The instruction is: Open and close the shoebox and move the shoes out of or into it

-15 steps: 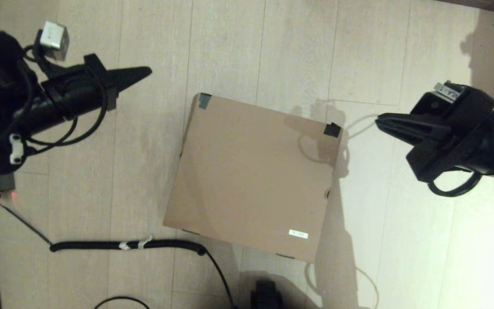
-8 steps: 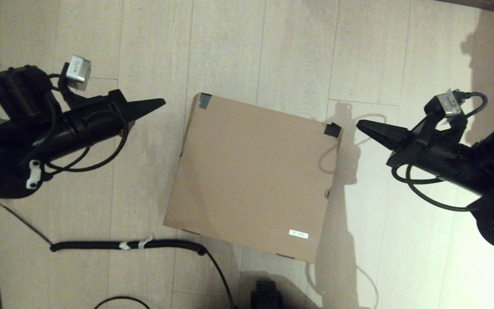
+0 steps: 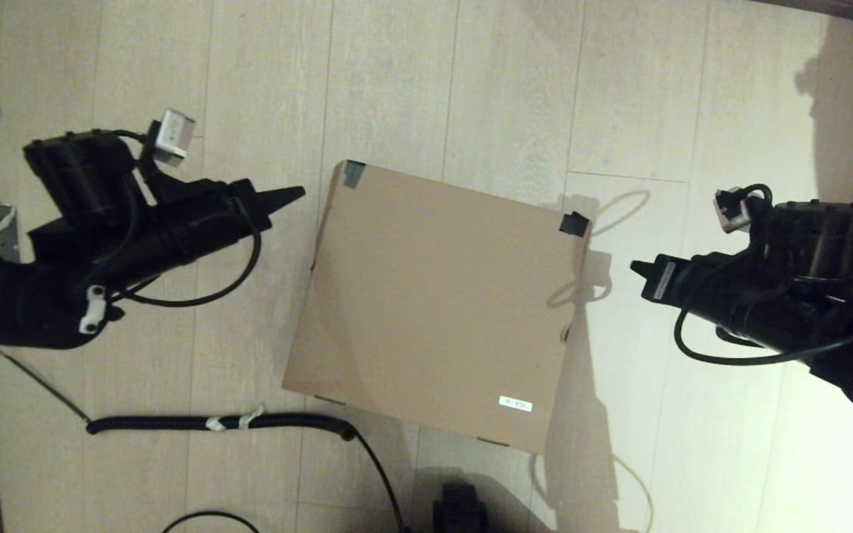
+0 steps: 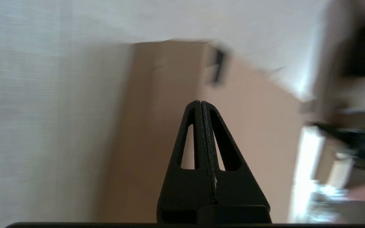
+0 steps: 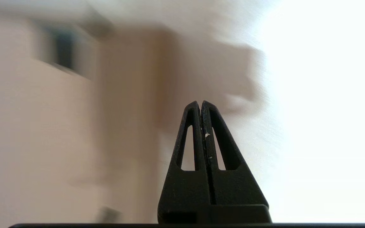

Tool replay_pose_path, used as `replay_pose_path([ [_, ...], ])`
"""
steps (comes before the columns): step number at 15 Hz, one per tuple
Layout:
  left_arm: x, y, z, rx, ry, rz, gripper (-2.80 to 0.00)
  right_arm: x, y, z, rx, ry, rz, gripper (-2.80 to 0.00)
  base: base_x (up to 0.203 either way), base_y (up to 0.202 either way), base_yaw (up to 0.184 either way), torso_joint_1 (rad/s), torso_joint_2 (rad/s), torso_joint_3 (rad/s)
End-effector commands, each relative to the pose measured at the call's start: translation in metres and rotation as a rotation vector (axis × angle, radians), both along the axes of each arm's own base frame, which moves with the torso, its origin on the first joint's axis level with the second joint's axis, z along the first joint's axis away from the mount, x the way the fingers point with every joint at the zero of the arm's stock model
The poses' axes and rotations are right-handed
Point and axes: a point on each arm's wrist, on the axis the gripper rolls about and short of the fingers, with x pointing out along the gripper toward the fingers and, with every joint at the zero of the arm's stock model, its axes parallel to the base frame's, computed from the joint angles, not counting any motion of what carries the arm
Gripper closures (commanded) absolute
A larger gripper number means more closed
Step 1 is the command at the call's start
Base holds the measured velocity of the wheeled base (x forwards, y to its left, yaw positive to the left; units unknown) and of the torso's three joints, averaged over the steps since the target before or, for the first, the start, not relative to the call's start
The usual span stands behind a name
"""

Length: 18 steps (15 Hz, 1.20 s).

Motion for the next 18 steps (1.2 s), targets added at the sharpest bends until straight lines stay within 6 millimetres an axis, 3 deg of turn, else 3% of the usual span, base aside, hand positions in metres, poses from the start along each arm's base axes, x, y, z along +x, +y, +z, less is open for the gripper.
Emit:
replay_pose_path([
  [1, 0.009, -0.002, -0.019, 0.109, -0.025, 0.021, 0.00, -0.006, 0.009, 0.003, -0.086, 0.069, -0.119, 0.00, 0.000, 0.000, 0.000, 0.000, 0.00, 0.000],
  [3, 0.014, -0.001, -0.042, 0.242, -0.041, 0.069, 0.00, 0.007, 0.027, -0.009, -0.102, 0.089, -0.126, 0.00, 0.000, 0.000, 0.000, 0.000, 0.00, 0.000],
  [5, 0.012, -0.003, -0.057, 0.267, 0.005, 0.092, 0.00, 0.018, 0.041, -0.018, -0.092, 0.096, -0.111, 0.00, 0.000, 0.000, 0.000, 0.000, 0.00, 0.000],
  [11, 0.026, 0.001, -0.097, 0.382, 0.062, 0.133, 0.00, 0.047, 0.056, -0.049, -0.106, 0.112, -0.103, 0.00, 0.000, 0.000, 0.000, 0.000, 0.00, 0.000],
  [13, 0.027, -0.003, -0.101, 0.388, 0.070, 0.122, 0.00, 0.055, 0.066, -0.044, -0.084, 0.059, -0.085, 0.00, 0.000, 0.000, 0.000, 0.000, 0.00, 0.000],
  [18, 0.020, -0.036, -0.103, 0.394, 0.067, 0.054, 0.00, 0.083, 0.073, -0.022, -0.040, -0.043, -0.095, 0.00, 0.000, 0.000, 0.000, 0.000, 0.00, 0.000],
])
